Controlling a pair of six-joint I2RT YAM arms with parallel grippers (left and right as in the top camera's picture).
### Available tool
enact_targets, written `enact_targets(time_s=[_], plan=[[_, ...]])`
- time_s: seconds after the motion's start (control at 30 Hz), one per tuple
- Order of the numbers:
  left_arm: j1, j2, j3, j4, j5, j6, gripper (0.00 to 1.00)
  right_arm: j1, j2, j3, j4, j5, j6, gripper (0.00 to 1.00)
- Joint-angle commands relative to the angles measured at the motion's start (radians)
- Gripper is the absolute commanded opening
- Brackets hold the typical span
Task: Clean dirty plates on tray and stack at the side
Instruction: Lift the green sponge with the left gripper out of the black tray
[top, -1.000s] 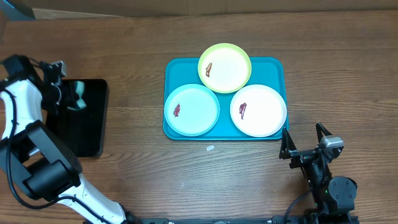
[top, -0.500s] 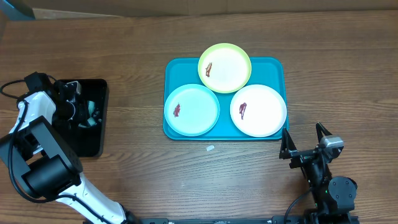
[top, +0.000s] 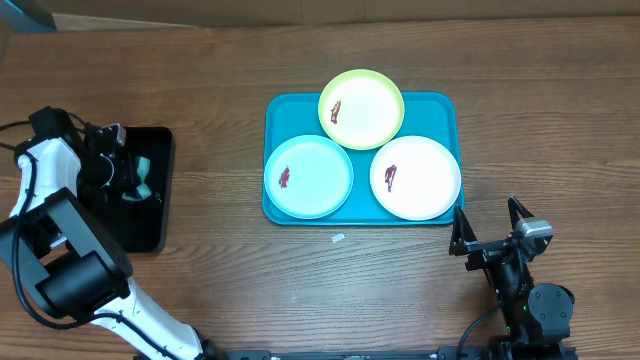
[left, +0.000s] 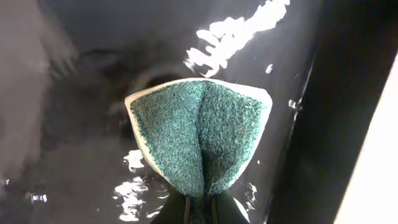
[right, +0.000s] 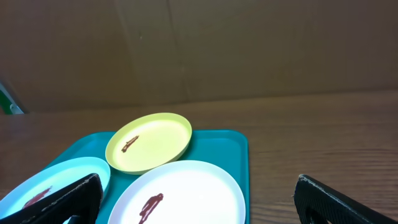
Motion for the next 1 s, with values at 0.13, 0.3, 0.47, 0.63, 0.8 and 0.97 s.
enact_targets(time_s=[0.13,0.3,0.47,0.63,0.8,0.97], plan=[[0.005,0.005,-0.132,0.116,0.026,-0.006,0.04,-0.006,-0.001,-0.01,0.005,0.013,0.001,1.0],[0.005,0.005,-0.214,0.173,-0.075,-0.008,0.04,-0.006,-0.001,-0.01,0.005,0.014,0.001,1.0],[0.005,-0.002,-0.138,0.115,-0.098,-0.027,0.04,-0.006,-0.001,-0.01,0.005,0.013,0.001,1.0],[0.004,-0.004,0.047,-0.028,-0.068,-0.078,0.04,-0.006,-0.001,-0.01,0.005,0.014,0.001,1.0],[0.004,-0.004,0.271,-0.177,0.037,-0.078,0.04,-0.006,-0.001,-0.01,0.005,0.013,0.001,1.0],[0.004,-0.004,0.408,-0.286,0.106,-0.083,0.04,-0.006,-0.001,-0.01,0.005,0.013,0.001,1.0]])
